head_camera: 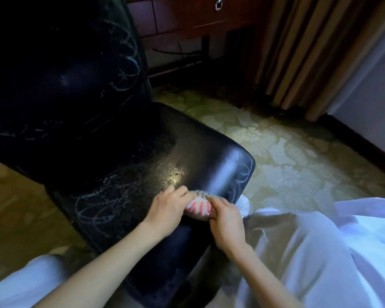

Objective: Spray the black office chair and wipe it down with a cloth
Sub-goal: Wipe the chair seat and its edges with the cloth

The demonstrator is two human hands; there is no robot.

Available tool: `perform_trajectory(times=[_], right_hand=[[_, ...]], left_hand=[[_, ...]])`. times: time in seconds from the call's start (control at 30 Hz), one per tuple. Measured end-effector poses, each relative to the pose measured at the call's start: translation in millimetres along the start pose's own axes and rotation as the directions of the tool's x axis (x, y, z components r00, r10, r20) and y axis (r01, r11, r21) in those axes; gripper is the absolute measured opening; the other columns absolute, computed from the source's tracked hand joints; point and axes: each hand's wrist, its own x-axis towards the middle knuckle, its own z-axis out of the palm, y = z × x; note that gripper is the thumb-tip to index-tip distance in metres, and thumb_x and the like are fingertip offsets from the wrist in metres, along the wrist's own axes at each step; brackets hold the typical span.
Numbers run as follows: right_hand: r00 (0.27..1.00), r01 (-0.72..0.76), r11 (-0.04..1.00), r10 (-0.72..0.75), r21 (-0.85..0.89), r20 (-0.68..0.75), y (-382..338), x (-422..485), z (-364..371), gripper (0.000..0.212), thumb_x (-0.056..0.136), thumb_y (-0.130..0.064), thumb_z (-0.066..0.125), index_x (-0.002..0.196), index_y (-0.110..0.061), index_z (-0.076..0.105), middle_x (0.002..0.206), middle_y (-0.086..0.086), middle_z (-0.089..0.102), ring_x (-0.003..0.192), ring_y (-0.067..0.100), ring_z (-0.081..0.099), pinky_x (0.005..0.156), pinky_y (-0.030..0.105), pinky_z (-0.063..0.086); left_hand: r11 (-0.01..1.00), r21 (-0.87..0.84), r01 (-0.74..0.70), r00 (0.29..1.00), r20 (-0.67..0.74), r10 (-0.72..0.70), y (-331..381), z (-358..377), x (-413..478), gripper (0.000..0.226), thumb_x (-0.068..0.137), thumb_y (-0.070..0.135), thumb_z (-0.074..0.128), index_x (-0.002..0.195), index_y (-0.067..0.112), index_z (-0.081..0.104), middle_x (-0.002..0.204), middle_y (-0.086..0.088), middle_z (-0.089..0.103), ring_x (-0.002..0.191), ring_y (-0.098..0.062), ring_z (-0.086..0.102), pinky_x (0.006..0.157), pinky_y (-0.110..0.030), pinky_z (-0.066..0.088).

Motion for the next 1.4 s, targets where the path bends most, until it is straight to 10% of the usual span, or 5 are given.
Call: perform_trajectory(times=[0.37,0.53,0.87,1.13,1.4], right_hand=[[0.987,0.156,0.983,-0.159,-0.092,-0.022,-77,-105,48,0.032,0.07,-0.027,0.046,0.094,-0.031,0.067,0.086,-0.01,0.065,0.072,0.014,0.057,0.058,0.02,0.051],[0.99,0.117,0.981,-0.128,-0.154,-0.06,-64,-72,42,0.029,0.068,-0.024,0.046,0.09,-0.031,0.064,0.082,-0.011,0.06,0.069,0.015,0.054,0.053,0.025,0.048],[0.993,0.027,0.994,-0.039,-0.105,-0.107,-14,35,5,0.044,0.064,-0.003,0.062,0.103,-0.022,0.067,0.093,0.001,0.066,0.081,0.031,0.056,0.066,0.036,0.051],[0.996,-0.009,0.993,-0.002,-0.119,-0.087,14,137,-16,0.048,0.071,-0.004,0.053,0.113,-0.024,0.063,0.102,0.008,0.066,0.097,0.034,0.059,0.075,0.036,0.047],[0.995,0.095,0.99,-0.091,-0.108,0.045,-2,64,-14,0.048,0.065,-0.006,0.054,0.107,-0.025,0.064,0.098,0.007,0.068,0.092,0.036,0.058,0.075,0.039,0.05]], left_hand=[[0.996,-0.023,0.081,0.991,0.111,-0.078,-30,-36,-149,0.074,0.035,-0.002,0.084,0.101,0.026,0.066,0.099,0.014,0.058,0.078,-0.009,0.048,0.05,-0.021,0.048],[0.99,-0.027,0.136,0.99,-0.034,-0.137,-24,-15,-114,0.053,0.053,-0.01,0.066,0.097,0.02,0.067,0.091,0.009,0.06,0.075,-0.017,0.055,0.052,-0.028,0.051],[0.994,0.019,0.107,0.992,-0.064,-0.105,-16,0,17,0.049,0.068,0.038,0.035,0.095,0.016,0.07,0.082,-0.003,0.061,0.068,-0.03,0.058,0.046,-0.033,0.045],[0.958,0.114,0.262,0.951,0.137,-0.277,-27,13,127,0.05,0.071,0.048,0.078,0.107,0.021,0.055,0.107,-0.002,0.055,0.1,-0.029,0.056,0.066,-0.036,0.039],[0.968,-0.005,0.251,0.964,0.09,-0.25,-8,-8,33,0.039,0.082,0.004,0.058,0.116,0.023,0.057,0.107,-0.001,0.055,0.097,-0.028,0.055,0.073,-0.04,0.047]])
